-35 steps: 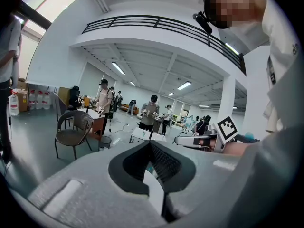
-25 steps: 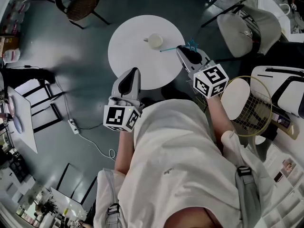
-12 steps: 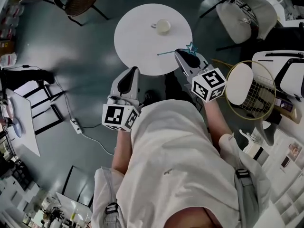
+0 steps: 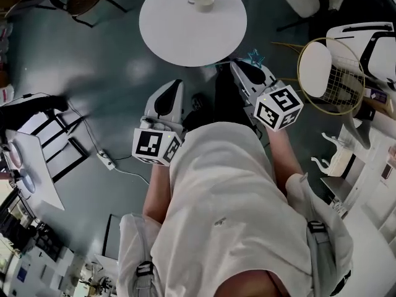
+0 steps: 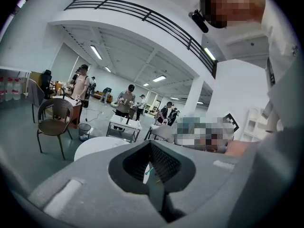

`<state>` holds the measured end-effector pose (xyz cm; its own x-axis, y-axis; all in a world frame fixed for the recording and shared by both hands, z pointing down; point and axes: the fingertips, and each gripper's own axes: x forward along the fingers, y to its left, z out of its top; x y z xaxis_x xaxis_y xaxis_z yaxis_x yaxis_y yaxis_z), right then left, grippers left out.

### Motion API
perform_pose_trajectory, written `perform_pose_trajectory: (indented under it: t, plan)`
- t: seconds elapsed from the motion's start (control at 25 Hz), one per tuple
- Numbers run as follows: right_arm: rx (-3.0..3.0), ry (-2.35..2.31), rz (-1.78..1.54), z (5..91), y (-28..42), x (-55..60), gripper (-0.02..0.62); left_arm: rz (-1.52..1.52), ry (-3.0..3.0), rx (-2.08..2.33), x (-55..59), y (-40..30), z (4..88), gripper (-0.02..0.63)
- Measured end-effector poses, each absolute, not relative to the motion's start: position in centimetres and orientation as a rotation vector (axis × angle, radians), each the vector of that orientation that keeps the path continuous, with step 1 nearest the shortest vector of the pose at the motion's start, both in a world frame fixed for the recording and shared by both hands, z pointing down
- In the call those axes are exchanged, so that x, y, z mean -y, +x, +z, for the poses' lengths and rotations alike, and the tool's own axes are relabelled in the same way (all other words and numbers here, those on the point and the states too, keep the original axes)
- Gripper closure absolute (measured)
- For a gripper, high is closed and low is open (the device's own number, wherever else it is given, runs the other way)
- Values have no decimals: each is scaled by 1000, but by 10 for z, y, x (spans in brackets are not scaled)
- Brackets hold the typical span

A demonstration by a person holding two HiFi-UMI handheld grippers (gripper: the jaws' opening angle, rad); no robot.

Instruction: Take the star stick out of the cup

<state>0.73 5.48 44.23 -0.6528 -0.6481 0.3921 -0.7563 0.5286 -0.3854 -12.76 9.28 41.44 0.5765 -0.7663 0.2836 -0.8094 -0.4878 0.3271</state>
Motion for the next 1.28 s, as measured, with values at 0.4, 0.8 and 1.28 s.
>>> perform_pose_trajectory:
  t: [0.4, 0.8, 1.28]
  plan:
    - [2586, 1361, 679, 396, 35, -95, 575, 112, 2462, 1216, -110, -125, 403, 597]
    - [2643, 1306, 578, 368, 34, -105, 577, 82, 2472, 1258, -115, -128, 389, 597]
    - [2679, 1277, 626, 374, 36, -127, 577, 93, 2462, 1262, -134, -118, 394, 597]
